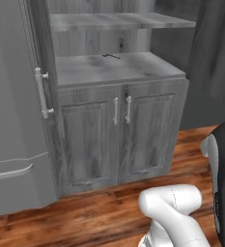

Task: Pick the honey bottle and bar from the counter and place them in the cabinets closest to them.

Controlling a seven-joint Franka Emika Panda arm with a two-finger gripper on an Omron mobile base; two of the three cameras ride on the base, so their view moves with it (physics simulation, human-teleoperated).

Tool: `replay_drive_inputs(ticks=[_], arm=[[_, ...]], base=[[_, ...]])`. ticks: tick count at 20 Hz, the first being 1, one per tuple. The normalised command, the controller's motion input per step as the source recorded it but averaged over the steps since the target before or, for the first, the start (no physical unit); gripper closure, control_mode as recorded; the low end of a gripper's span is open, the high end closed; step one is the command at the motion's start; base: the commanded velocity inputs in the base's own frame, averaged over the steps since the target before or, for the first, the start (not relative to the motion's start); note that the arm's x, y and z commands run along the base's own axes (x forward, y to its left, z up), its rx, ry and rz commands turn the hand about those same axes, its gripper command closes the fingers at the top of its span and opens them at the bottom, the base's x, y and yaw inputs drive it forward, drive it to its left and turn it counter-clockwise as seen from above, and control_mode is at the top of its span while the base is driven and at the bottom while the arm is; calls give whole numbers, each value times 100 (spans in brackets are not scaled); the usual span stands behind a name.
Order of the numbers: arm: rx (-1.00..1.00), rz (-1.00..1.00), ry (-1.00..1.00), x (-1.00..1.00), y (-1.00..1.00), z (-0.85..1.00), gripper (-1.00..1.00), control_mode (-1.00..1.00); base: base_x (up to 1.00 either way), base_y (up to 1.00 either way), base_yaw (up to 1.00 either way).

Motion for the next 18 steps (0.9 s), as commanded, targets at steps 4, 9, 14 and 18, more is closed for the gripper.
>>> replay_drive_inputs(ticks=[4, 9, 14, 18], arm=[[0, 0, 0, 0, 0, 0, 100, 100], [0, 0, 0, 0, 0, 0, 100, 100], [0, 0, 0, 0, 0, 0, 100, 100], [0, 0, 0, 0, 0, 0, 100, 100]], base=[[-2, -26, 1], [1, 0, 0], [30, 0, -1], [44, -2, 0]])
